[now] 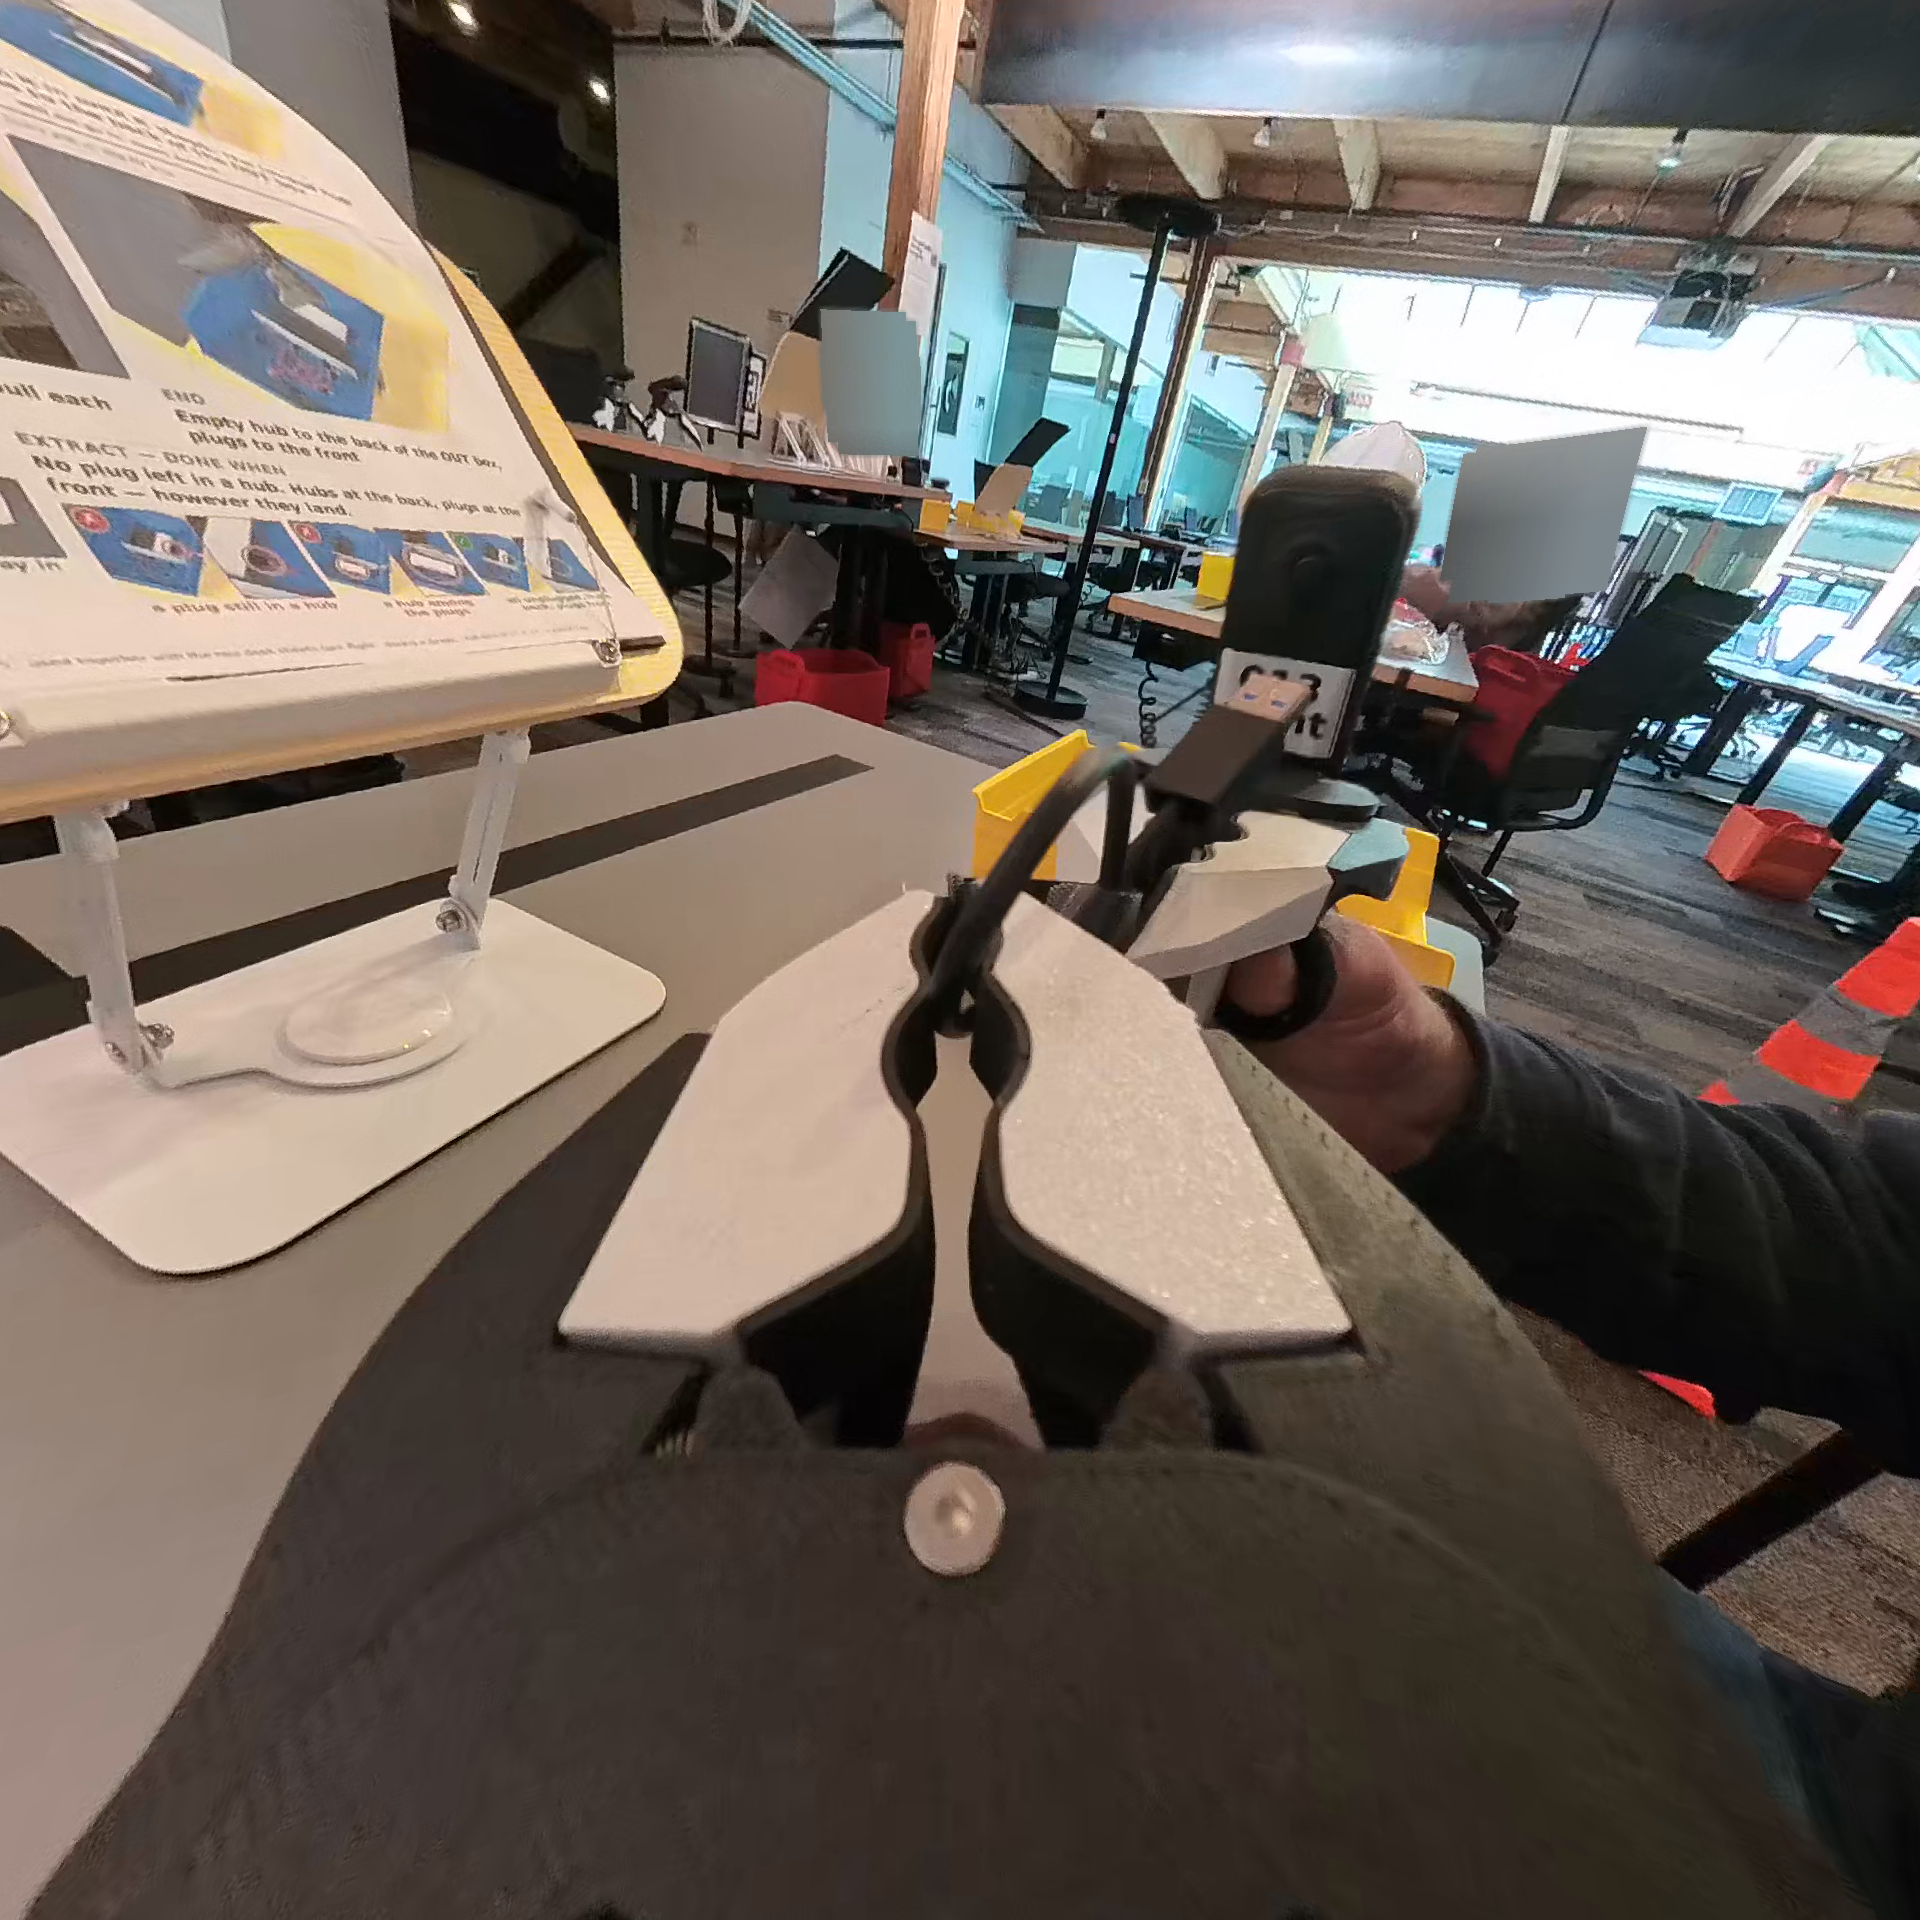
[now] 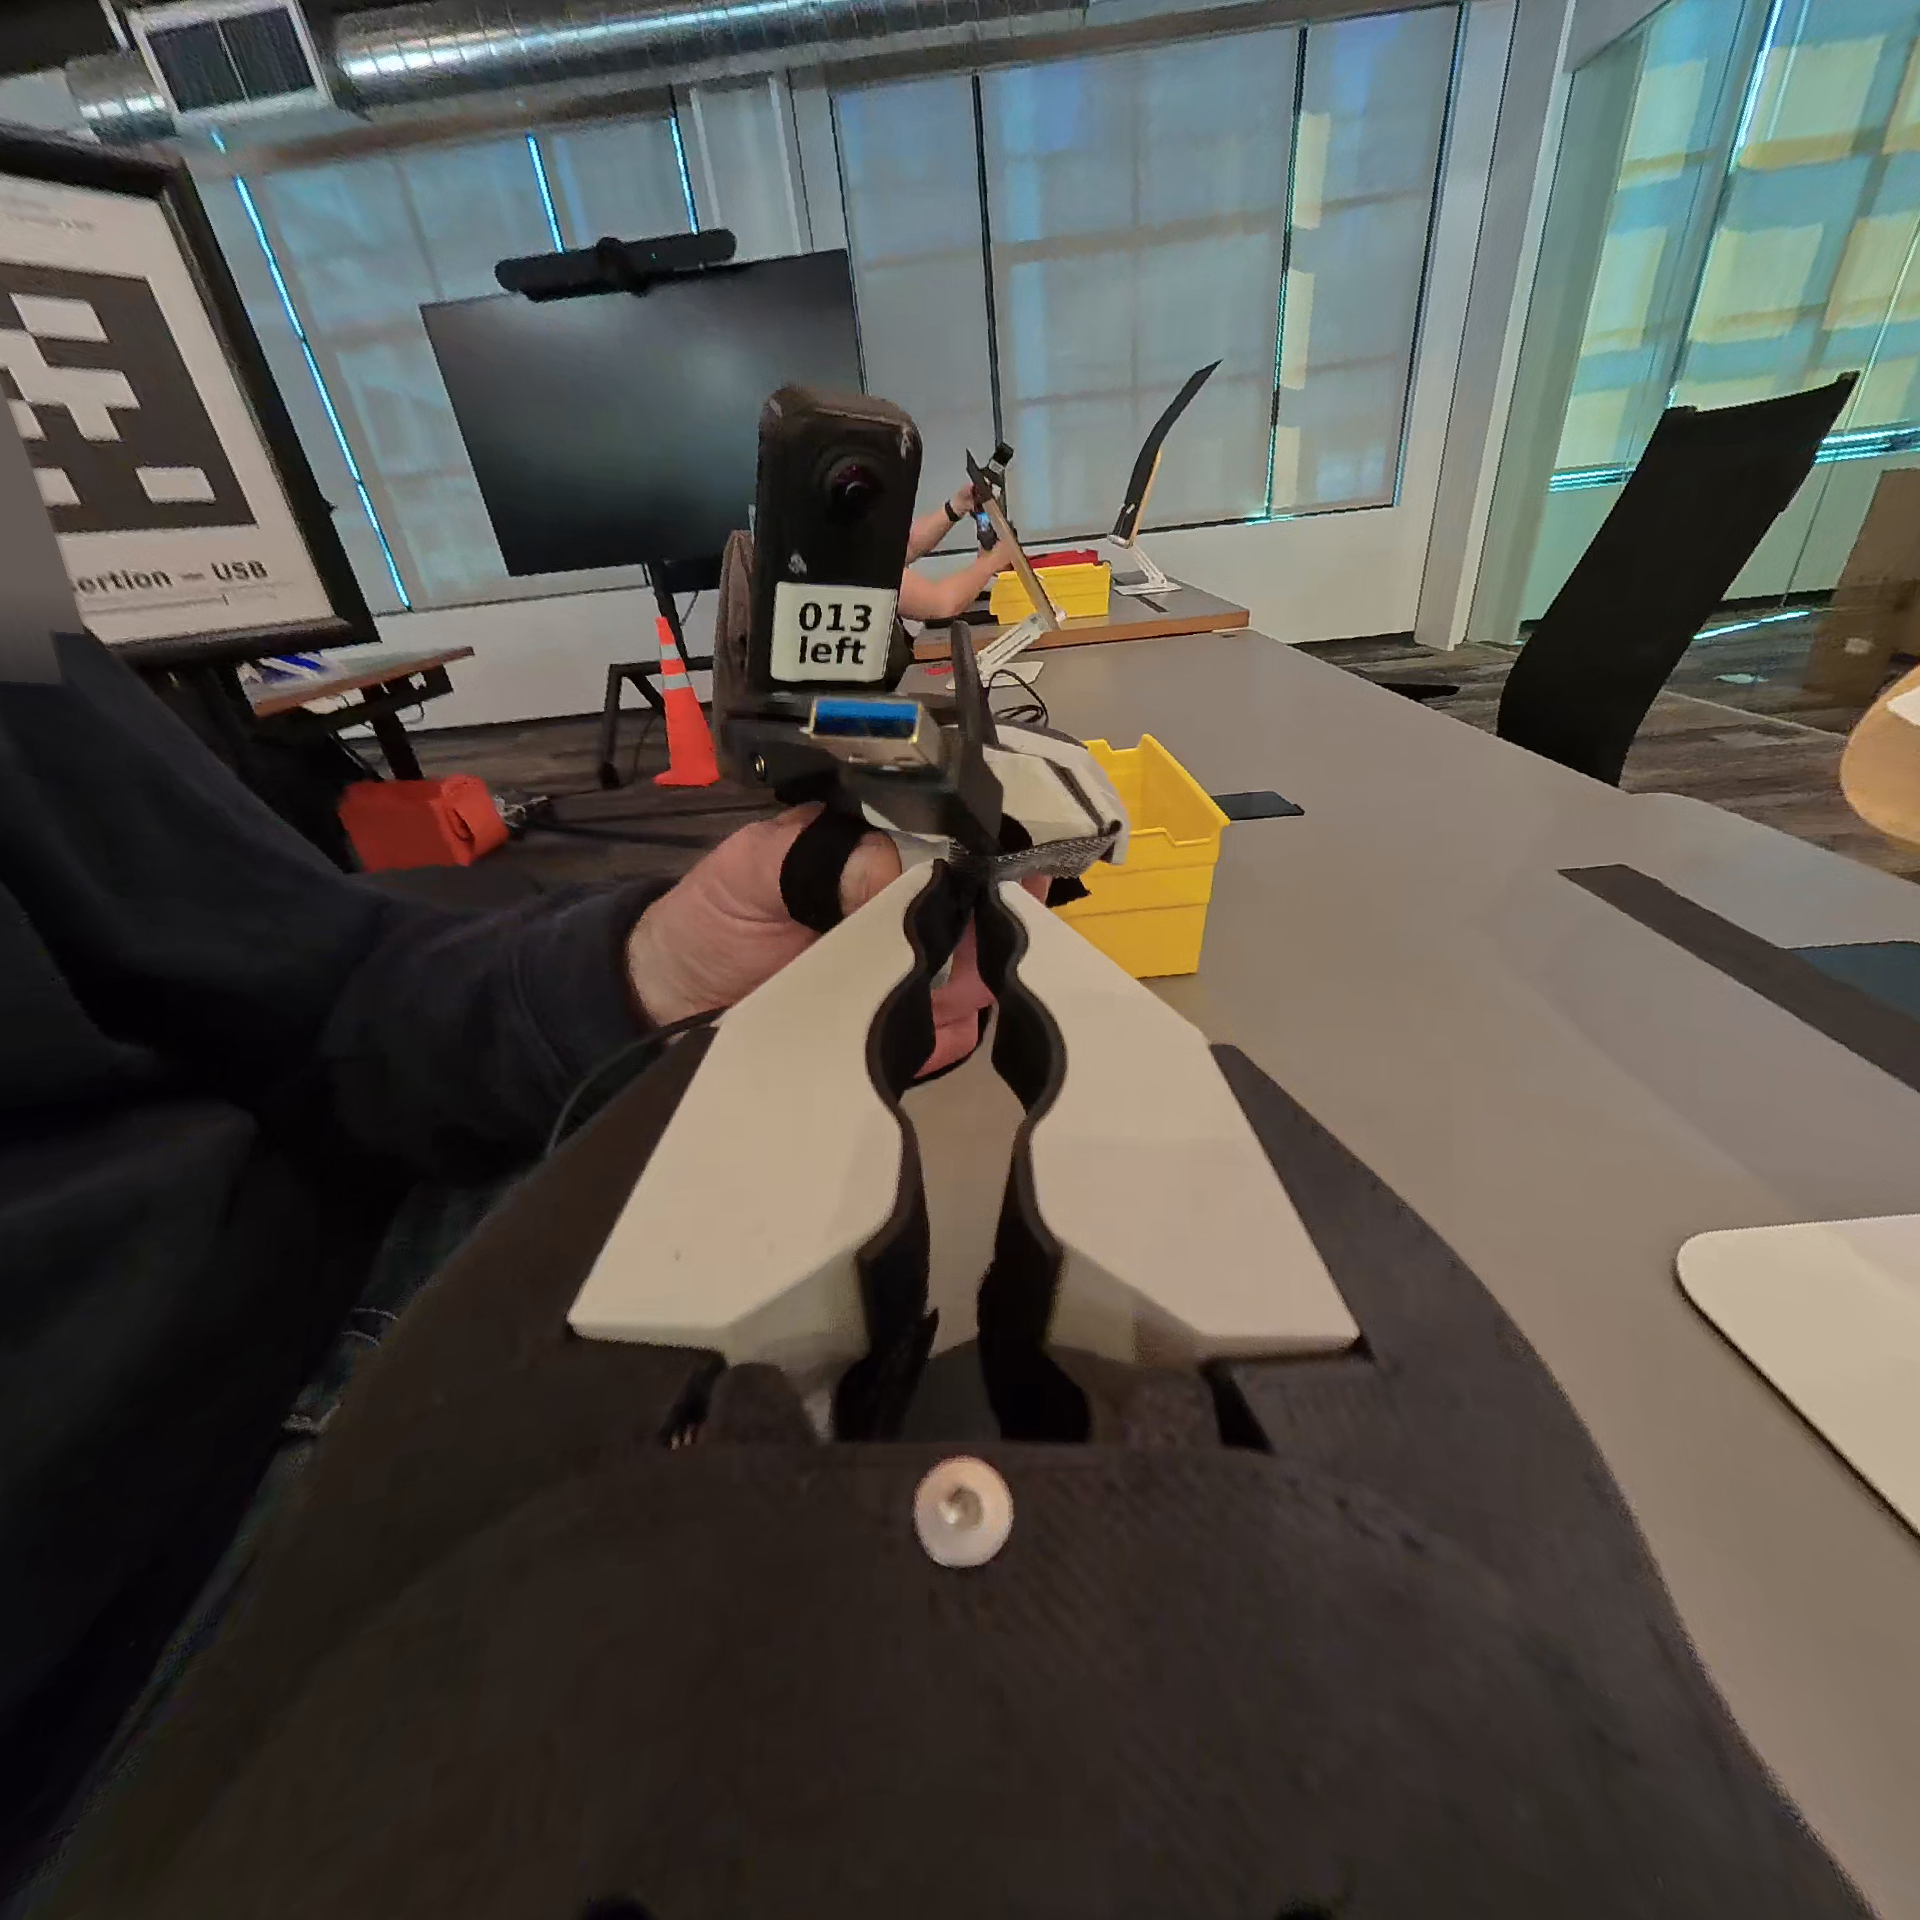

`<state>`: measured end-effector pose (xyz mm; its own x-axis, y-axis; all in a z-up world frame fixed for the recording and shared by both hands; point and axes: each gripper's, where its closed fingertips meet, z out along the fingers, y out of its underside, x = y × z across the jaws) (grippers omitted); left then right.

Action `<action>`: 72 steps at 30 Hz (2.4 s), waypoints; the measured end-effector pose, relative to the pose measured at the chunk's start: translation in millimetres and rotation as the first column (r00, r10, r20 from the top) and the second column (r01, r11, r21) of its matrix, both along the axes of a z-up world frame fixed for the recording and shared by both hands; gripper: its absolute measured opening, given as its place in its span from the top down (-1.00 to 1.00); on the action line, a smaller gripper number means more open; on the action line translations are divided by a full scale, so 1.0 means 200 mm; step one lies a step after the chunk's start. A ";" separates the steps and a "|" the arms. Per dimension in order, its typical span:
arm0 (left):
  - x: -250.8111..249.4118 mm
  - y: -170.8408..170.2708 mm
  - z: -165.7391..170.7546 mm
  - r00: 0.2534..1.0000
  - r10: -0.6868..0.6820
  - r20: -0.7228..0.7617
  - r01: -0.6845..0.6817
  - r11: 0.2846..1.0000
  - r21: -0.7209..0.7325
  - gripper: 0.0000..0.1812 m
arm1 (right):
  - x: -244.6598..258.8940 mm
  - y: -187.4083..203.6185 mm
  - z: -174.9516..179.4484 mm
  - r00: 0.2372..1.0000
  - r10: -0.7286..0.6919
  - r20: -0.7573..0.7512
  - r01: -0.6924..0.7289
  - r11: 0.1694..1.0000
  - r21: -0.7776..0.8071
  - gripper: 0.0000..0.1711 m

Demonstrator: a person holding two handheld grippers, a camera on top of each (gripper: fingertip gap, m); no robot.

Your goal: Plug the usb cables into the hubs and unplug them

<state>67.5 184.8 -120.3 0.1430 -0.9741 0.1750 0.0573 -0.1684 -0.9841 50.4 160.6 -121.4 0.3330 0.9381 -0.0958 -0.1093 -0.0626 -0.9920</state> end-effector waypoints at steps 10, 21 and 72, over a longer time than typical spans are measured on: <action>-0.04 -0.07 0.05 0.985 -0.165 0.056 0.165 0.986 0.003 0.99 | 0.05 -0.02 0.01 0.998 0.049 -0.026 -0.048 0.998 0.041 0.89; -0.04 -0.18 0.00 0.910 -0.408 0.081 0.414 0.904 -0.103 0.99 | 0.05 -0.10 0.04 0.992 0.105 0.074 -0.117 0.978 0.175 0.67; -0.03 -0.37 -0.07 0.845 -0.495 -0.201 0.518 0.852 0.077 1.00 | 0.08 -0.20 -0.15 0.717 -0.179 0.674 -0.187 0.882 0.432 0.75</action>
